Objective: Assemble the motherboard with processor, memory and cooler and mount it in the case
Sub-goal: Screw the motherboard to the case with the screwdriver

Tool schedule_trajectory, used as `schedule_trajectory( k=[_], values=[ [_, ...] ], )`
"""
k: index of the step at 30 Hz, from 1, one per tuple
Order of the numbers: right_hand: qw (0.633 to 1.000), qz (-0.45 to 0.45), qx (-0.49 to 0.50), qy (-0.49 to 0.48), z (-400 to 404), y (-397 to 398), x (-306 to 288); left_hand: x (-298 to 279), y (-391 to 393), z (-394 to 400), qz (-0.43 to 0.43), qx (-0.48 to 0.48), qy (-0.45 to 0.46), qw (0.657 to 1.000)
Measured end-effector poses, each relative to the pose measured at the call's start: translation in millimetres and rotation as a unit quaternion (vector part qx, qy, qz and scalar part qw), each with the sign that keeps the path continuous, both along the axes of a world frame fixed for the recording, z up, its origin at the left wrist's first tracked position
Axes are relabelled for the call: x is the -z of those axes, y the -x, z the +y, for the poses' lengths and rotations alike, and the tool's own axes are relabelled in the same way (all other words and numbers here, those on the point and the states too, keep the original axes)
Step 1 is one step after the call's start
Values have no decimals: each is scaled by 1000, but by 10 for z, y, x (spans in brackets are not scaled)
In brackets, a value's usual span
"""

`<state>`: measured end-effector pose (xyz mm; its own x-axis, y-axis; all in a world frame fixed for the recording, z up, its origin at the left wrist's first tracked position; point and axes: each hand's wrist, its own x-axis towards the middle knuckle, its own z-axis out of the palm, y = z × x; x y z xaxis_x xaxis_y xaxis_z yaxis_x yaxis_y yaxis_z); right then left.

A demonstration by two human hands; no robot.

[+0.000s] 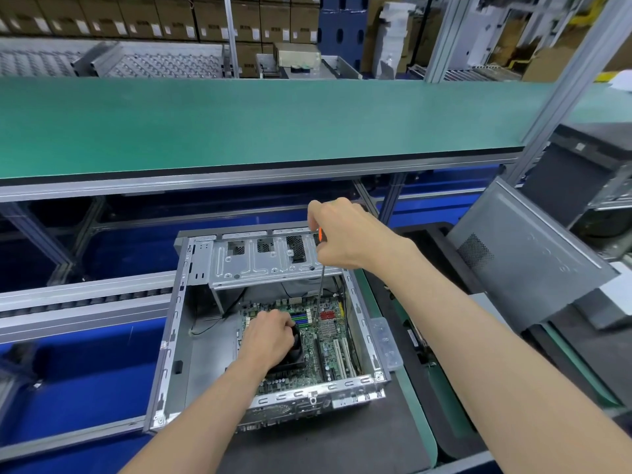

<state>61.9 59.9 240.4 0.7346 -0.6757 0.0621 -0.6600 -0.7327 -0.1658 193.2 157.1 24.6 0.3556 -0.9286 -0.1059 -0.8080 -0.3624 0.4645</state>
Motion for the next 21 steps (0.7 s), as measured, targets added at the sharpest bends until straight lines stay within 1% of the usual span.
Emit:
schedule_trajectory(
  k=[2,4,5,6,7,8,9,10,11,12,13,14,15,16,17,21],
  values=[
    [1000,-9,3,2,9,1,14,-9,-1,-4,-2,2,-3,1000],
    [1000,-10,8,27,11,1,49,-21,-11,-6,25,-4,-7,1000],
    [999,-12,10,35,6,10,69,-36,-17,-7,68,-17,-5,998],
    [999,-17,12,39,-3,13,85,-57,-28,-19,139,-40,7,990],
    [999,-22,14,38,-13,22,93,-74,-41,-42,229,-75,30,970],
    [999,-27,16,30,-29,28,94,-87,-67,-66,328,-119,60,935],
    [999,-29,19,19,-40,40,90,-100,-99,-85,430,-164,88,883],
    [999,-33,23,9,-53,56,79,-117,-126,-104,534,-202,105,814],
    [999,-41,30,6,-66,78,59,-134,-147,-115,629,-227,110,736],
    [997,-59,41,8,-80,99,29,-151,-161,-120,706,-239,108,658],
    [995,-84,55,16,-97,118,-22,-158,-164,-117,762,-246,107,590],
    [991,-110,68,26,-118,128,-90,-159,-158,-119,798,-252,112,536],
    [987,-134,79,35,-141,136,-176,-160,-157,-113,818,-257,123,499],
    [983,-157,87,42,-167,141,-267,-159,-157,-112,827,-258,136,480],
    [979,-176,91,48,-190,148,-362,-155,-160,-113,831,-256,146,472],
    [965,-243,86,54,-200,158,-613,-141,-220,-103,831,-263,161,463]
  ],
)
